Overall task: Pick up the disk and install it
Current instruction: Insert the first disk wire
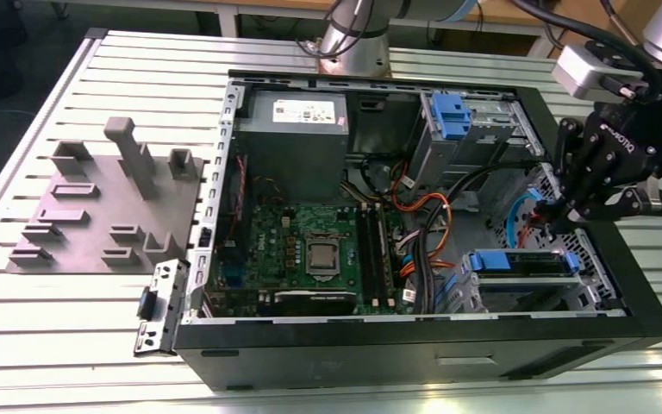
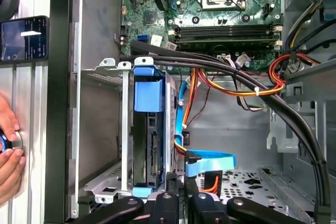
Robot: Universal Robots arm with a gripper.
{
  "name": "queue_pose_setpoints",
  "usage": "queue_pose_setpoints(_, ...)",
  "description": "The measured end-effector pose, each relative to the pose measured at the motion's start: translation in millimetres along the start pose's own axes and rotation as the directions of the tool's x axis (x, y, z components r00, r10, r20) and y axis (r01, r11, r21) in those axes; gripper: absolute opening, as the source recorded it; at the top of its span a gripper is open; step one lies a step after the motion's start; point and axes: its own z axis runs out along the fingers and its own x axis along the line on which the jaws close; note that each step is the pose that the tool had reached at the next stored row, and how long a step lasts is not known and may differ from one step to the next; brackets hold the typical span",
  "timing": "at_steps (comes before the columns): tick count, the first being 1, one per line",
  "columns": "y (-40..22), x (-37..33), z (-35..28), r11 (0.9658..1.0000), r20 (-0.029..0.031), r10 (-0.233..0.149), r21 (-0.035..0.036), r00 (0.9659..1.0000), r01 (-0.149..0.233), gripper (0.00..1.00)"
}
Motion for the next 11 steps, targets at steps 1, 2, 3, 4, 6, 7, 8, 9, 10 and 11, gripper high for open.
queue_pose_setpoints(1,1.7,0.1,0.1,1.0,0.0003,0.0,0.0,1.0,0.0,0.16)
queue_pose_setpoints(2,3.4,0.1,-0.1,1.0,0.0002,0.0,0.0,1.0,0.0,0.16)
queue_pose_setpoints(3,4.5,0.2,-0.2,1.0,0.0002,0.0,0.0,1.0,0.0,0.16)
queue_pose_setpoints(4,5.2,0.2,-0.3,1.0,0.0003,0.0,0.0001,1.0,0.0,0.16)
queue_pose_setpoints(6,7.3,0.7,-0.2,1.0,0.0004,0.0,0.0006,1.0,0.0,0.16)
queue_pose_setpoints(7,9.0,1.4,0.0,1.0,0.0004,-0.001,0.001,1.0,0.001,0.16)
queue_pose_setpoints(8,10.6,2.4,0.2,1.0,0.0003,-0.001,0.0016,1.0,0.001,0.16)
queue_pose_setpoints(9,11.7,3.4,0.3,1.0,0.0002,-0.002,0.0018,1.0,0.002,0.16)
queue_pose_setpoints(10,12.2,4.9,0.6,1.0,0.0001,-0.002,0.0019,1.0,0.002,0.16)
queue_pose_setpoints(11,12.2,6.4,0.9,1.0,0.0002,-0.002,0.0019,1.0,0.002,0.16)
